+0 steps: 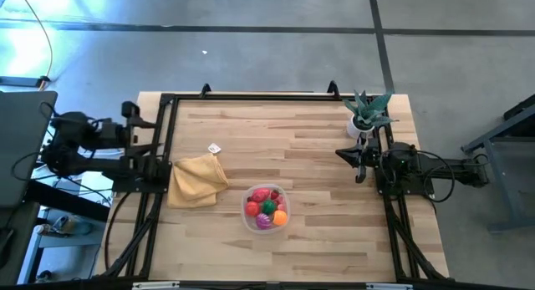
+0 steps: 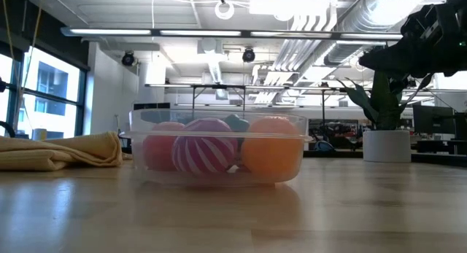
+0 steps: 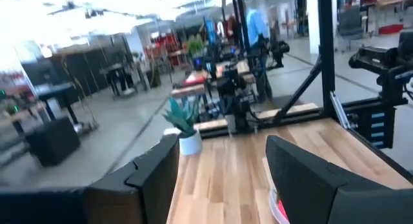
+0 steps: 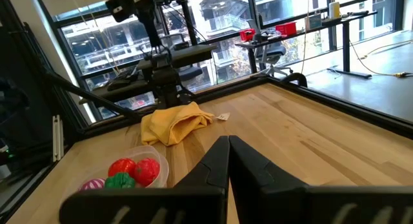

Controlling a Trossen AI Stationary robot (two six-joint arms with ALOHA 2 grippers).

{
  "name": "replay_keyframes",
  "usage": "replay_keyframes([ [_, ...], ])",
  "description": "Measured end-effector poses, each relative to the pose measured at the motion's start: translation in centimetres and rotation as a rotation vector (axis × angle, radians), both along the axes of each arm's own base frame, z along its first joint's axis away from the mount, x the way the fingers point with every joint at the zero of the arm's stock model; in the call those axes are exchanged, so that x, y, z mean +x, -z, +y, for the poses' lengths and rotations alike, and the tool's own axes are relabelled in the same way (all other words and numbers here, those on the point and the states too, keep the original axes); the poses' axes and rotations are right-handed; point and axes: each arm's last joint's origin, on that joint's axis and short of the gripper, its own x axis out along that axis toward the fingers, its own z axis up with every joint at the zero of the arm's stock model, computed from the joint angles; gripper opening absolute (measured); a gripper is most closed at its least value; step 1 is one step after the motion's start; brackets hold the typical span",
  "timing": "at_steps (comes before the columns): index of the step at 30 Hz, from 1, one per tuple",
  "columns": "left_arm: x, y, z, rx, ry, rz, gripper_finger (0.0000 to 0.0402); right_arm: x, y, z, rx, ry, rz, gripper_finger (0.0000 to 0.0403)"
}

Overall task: Pick and placing Produce into tupperware
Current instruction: Return to Home Position

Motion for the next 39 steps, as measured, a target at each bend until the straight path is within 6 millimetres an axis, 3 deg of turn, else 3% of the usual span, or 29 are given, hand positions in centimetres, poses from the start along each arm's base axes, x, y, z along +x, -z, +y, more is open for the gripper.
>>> replay_keyframes([
  [6, -1.7, 2.3, -0.2, 0.035, 0.002, -0.056, 0.0220, 0.0, 0.0, 0.0, 0.000, 0.000, 0.000, 0.0000],
  [9, -0.6, 3.6, -0.1, 0.025, 0.003, 0.016, 0.0220, 0.0, 0.0, 0.0, 0.000, -0.001, 0.000, 0.0000],
  [11, 0.7, 3.7, 0.0, 0.037, 0.019, -0.040, 0.0220, 0.0, 0.0, 0.0, 0.000, -0.001, 0.000, 0.0000],
  [16, 4.3, 6.1, 0.1, 0.088, 0.133, -0.134, 0.0214, 0.1, 0.1, 0.0, 0.001, -0.004, 0.011, 0.0000],
  [20, 6.3, 8.5, 0.2, 0.105, 0.181, -0.102, 0.0171, 0.1, 0.1, 0.0, 0.001, -0.003, 0.016, 0.0000],
  [25, 7.6, 11.1, 0.1, 0.145, 0.239, 0.016, 0.0094, 0.1, 0.1, 0.0, 0.001, -0.004, 0.016, 0.0000],
  [30, 8.1, 12.4, 0.1, 0.133, 0.262, 0.076, 0.0035, 0.1, 0.1, 0.0, 0.001, -0.004, 0.016, 0.0000],
  [39, 9.0, 15.6, 0.4, 0.068, 0.215, 0.144, 0.0001, 0.1, 0.1, 0.0, 0.001, -0.004, 0.016, 0.0000],
])
